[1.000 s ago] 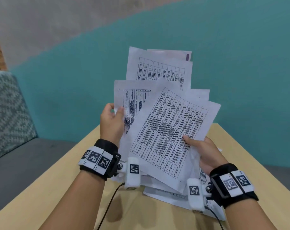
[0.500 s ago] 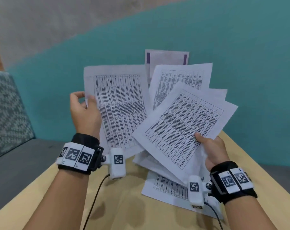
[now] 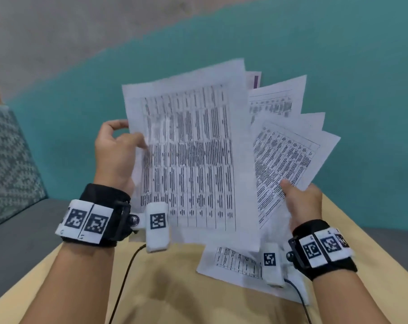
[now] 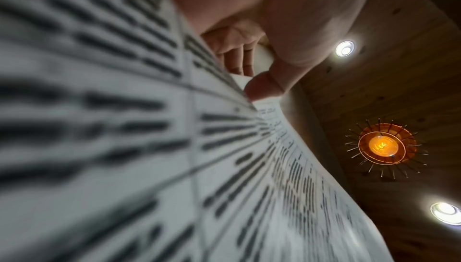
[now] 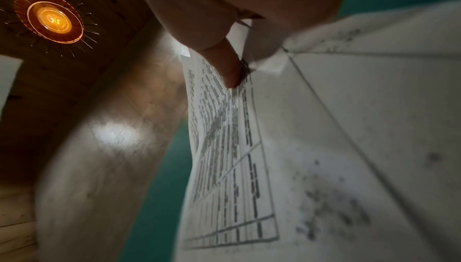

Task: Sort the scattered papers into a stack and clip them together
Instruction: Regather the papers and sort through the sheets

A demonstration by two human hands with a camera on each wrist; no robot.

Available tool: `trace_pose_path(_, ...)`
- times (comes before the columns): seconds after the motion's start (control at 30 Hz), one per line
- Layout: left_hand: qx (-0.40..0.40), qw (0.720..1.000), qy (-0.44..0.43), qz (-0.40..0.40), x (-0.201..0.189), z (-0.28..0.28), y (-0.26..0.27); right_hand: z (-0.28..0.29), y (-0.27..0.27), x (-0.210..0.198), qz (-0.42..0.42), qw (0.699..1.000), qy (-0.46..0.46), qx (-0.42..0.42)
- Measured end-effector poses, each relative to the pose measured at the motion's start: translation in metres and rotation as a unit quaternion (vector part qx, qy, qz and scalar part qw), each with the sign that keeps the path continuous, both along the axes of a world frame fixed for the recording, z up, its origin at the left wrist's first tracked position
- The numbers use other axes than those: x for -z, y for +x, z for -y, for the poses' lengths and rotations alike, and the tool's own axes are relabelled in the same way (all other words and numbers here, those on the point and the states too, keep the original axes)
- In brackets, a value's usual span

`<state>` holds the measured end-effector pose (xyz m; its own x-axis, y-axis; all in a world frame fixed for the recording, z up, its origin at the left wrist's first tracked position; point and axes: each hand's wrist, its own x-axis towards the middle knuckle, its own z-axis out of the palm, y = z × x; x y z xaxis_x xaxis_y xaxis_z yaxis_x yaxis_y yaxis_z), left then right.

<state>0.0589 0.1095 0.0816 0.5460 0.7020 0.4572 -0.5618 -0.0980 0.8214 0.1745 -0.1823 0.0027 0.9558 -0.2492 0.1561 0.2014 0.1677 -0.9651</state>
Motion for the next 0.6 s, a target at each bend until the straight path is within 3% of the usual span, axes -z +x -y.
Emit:
trace_pose_path(0.1,0.036,0.998,0.011,-0.045,0.007,0.007,0.005,-0.007,0.001,0.0,0.013,0.999,-0.014,-0.031)
trace_pose_path(0.27,0.0,0.992,0.074,-0.105,0.024,0.007,0.016,-0.015,-0.009,-0.011,0.032,0.989,-0.033,-0.138)
trace_pose_path(0.47,-0.043,0.993,0.013,-0.105,0.041,0.0,0.031,-0.022,-0.021,-0.019,0.012,0.963,-0.026,-0.268)
trace_pose_path(0.6,-0.037,0.988,0.001,-0.153,0.045,-0.006,0.036,-0.026,-0.024,-0.017,0.016,0.952,-0.009,-0.304)
